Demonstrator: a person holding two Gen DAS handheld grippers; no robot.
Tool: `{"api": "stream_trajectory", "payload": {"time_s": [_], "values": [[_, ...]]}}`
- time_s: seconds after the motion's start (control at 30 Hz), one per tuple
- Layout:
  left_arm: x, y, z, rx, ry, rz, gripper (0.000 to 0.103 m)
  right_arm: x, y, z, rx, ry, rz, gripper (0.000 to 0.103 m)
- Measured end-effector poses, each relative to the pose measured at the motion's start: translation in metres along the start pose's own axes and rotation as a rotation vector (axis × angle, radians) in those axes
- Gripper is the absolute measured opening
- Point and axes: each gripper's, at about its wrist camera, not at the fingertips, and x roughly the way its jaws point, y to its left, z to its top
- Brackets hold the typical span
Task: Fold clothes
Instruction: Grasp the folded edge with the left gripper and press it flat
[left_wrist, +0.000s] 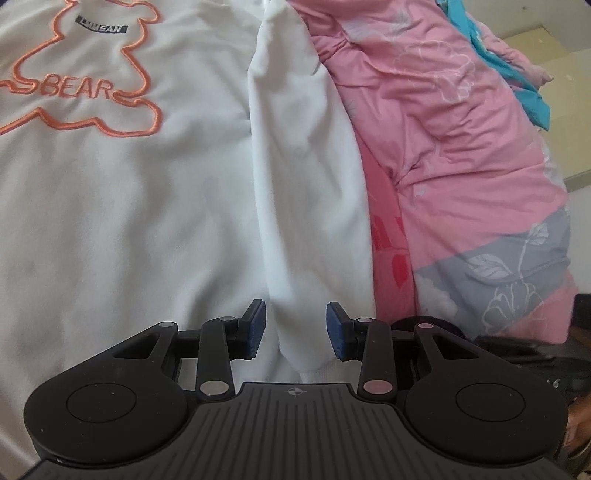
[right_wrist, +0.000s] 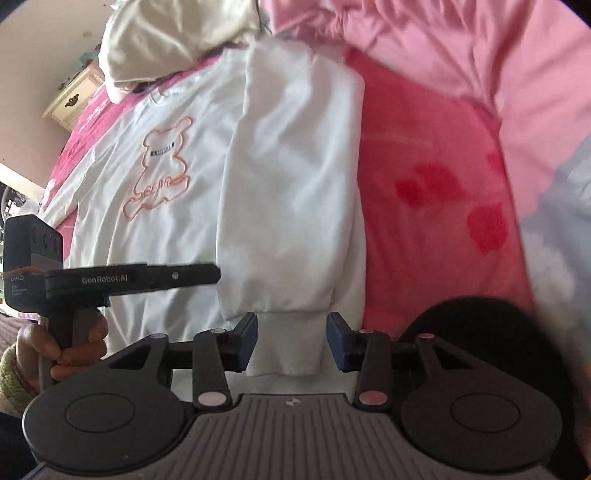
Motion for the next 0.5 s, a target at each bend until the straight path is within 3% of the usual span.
{"api": "stream_trajectory", "payload": {"time_s": [0.13, 0.5], "values": [[0.003, 0.0, -0.004, 0.004, 0.037, 0.008, 0.035, -0.001, -0.005, 0.003, 0.004, -0.035, -0.038, 0.043], [0.024, -0.024, -0.011, 0.077, 0.088, 0.014, 0.035, 0.038, 0.0, 0.013, -0.047, 0.038, -0.07, 0.043]]}}
